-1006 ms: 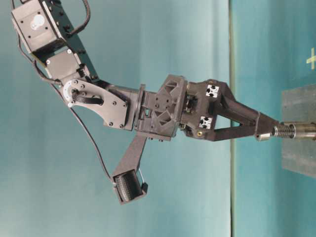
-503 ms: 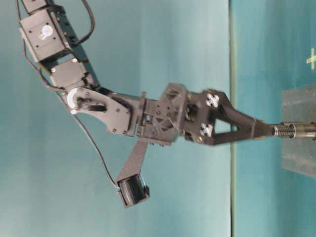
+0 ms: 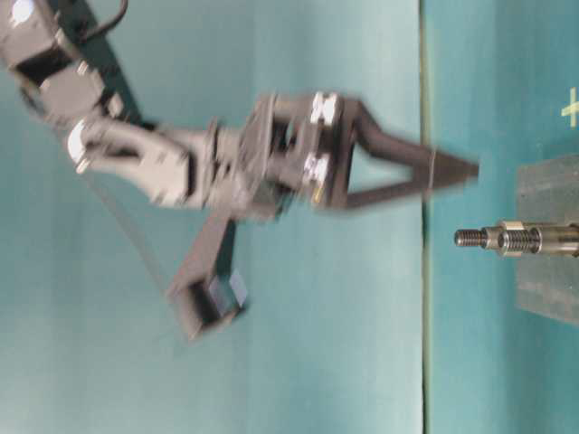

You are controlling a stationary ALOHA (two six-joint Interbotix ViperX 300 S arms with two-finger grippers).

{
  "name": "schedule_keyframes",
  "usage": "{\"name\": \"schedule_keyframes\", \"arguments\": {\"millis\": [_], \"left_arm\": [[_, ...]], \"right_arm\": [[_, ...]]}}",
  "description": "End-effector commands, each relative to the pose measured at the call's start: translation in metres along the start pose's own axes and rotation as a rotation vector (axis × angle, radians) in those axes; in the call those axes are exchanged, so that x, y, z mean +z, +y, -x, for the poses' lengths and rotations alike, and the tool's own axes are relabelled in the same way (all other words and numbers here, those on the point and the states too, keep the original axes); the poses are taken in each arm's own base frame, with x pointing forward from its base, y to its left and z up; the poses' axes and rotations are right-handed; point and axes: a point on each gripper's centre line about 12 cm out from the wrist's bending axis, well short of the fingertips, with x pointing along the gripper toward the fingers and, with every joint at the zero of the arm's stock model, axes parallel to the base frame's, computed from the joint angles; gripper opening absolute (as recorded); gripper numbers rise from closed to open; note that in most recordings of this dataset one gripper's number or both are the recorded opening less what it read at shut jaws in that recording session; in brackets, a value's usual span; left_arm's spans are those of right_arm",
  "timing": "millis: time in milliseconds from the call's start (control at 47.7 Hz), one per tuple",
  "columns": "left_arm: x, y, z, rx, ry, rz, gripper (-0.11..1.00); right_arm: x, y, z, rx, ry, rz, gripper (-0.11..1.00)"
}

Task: Insert the washer onto the shaft.
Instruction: 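Carry the washer over the upper shaft and lower it onto the shaft, then open the right gripper and lift away from the shaft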

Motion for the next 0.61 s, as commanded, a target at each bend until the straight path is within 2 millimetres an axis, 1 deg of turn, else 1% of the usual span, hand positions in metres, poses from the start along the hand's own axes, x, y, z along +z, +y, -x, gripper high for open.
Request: {"name": "schedule_keyframes", "arguments": {"millis": [0,189,252,314,440,587], "left_arm": [[0.007,0.0,0.0,0.0,-0.017,-0.003,0.0],[0.007,0.0,0.0,0.0,-0.018,-0.003,0.0],[0.007,0.0,0.0,0.0,-0.018,-0.003,0.0],[0.008,0.0,0.0,0.0,-0.02,-0.003,0.0],[0.007,0.0,0.0,0.0,-0.017,-0.002,0.0],[0.006,0.0,0.0,0.0,-0.014,-0.003,0.0]], "right_arm": [[-0.011,0.009,0.013,-0.004,-0.044,0.01,0.57],[-0.026,0.024,-0.003,-0.039,-0.157,0.052,0.6],[-0.031,0.028,-0.009,-0.051,-0.197,0.063,0.62],[-0.036,0.031,-0.012,-0.058,-0.225,0.064,0.66],[-0.047,0.034,-0.024,-0.057,-0.207,0.055,0.76],[-0.045,0.035,-0.032,-0.055,-0.198,0.05,0.76]]}}
